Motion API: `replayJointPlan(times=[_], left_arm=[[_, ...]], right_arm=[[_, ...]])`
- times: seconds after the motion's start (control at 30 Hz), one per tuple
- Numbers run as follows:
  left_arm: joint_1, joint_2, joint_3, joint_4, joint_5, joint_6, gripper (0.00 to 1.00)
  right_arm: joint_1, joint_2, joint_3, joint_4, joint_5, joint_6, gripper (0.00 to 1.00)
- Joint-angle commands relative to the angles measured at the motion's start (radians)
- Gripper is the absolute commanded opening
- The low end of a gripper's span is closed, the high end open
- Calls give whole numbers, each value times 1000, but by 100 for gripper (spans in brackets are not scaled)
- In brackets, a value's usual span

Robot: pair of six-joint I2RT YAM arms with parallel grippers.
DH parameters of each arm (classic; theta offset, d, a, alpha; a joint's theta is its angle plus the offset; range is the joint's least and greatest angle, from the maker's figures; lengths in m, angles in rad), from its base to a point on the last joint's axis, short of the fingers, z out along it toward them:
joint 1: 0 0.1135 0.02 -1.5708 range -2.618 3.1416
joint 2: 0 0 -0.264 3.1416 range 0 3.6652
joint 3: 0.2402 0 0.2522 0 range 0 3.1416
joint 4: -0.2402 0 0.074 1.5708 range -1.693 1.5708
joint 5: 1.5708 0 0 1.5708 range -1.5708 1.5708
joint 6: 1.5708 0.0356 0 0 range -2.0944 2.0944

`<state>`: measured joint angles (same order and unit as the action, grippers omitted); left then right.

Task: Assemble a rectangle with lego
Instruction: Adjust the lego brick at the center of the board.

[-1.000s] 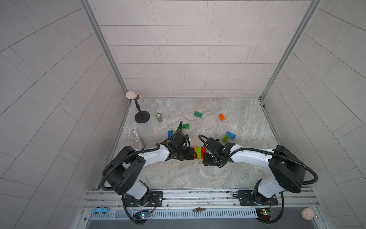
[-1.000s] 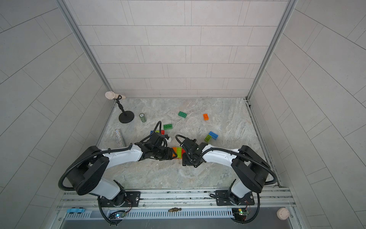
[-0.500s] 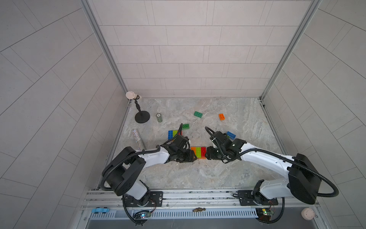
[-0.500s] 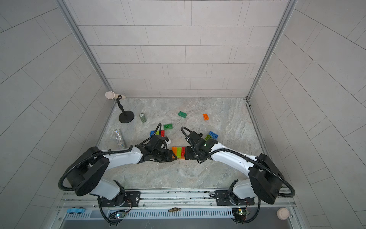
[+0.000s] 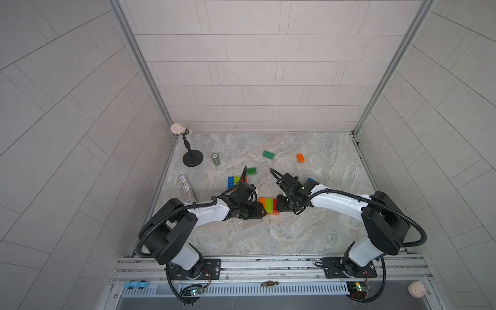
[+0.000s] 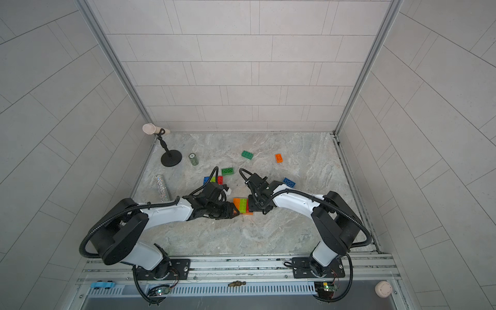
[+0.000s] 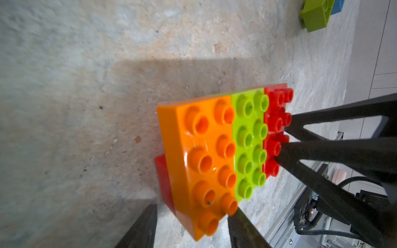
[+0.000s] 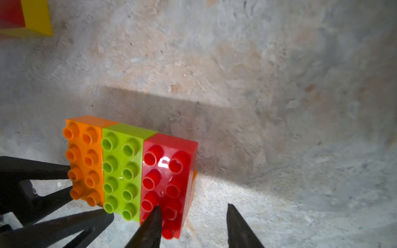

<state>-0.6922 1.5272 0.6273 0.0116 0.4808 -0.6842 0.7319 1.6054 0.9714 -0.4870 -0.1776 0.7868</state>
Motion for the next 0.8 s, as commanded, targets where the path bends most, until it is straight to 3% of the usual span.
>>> replayJointPlan(times=[0.0,0.4,0.77], left_arm=[[0,15,-12,12,-7,-9,58],[32,85,21,40,-5,21,49],[90,203,171,2,-20,101,48]], right_arm=[[20,40,-31,-36,41,-10,49],[37,96,-48,81,39,25,48],[9,131,25,113,78,11,47]])
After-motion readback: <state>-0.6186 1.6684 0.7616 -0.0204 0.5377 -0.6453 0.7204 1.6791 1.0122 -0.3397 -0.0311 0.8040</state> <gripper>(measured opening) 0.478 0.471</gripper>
